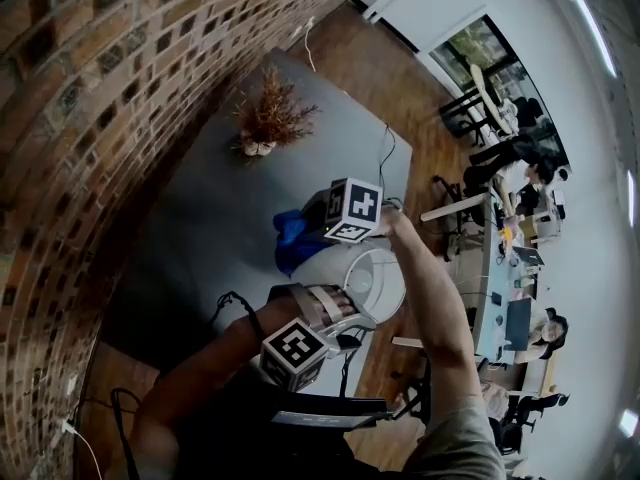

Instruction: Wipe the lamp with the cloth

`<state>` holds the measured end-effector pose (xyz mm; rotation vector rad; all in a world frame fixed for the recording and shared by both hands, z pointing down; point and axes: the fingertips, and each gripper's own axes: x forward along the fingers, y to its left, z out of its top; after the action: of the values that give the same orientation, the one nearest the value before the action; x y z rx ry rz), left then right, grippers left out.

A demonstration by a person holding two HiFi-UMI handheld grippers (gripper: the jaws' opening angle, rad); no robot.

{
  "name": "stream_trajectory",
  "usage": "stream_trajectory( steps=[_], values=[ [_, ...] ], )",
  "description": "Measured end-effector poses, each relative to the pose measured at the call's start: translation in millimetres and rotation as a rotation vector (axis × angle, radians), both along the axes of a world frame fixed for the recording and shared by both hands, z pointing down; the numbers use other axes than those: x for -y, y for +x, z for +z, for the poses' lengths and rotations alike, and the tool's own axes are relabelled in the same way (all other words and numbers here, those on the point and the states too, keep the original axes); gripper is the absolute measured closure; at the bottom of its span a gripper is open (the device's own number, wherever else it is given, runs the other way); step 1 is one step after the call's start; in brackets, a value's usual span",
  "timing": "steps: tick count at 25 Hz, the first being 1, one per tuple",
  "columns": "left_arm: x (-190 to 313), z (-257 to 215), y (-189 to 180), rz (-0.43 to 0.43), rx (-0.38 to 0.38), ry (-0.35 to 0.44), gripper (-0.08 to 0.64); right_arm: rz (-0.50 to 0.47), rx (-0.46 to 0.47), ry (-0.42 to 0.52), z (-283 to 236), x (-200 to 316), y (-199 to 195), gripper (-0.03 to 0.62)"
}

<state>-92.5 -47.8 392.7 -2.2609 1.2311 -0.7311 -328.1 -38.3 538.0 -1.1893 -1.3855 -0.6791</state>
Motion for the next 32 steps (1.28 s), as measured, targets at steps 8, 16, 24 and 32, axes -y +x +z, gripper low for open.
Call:
stream_trajectory(
  steps=[8, 16, 24, 32],
  values=[
    [13.2, -4.3, -26.0, -0.035, -0.034, 0.014, 0.38, 0.392, 0.743, 0.13, -135.5, 94.4, -78.7, 0.463],
    [27.8, 3.1, -37.8, -0.049, -0.034, 0.023, 0.38, 0.399, 0.865, -0.211, -214.9, 35.5, 5.7, 0.463],
    [42.9, -1.5, -41.5, -0.089, -0.057, -0.014, 0.404, 0.805, 0.934, -0.092, -183.0, 154.1, 69.5, 0.468],
    [44.0, -1.9, -42.7, -0.105, -0.073, -0.017, 0.414, 1.162, 0.899, -0.48, -164.3, 105.9, 183.6, 0.476]
  ],
)
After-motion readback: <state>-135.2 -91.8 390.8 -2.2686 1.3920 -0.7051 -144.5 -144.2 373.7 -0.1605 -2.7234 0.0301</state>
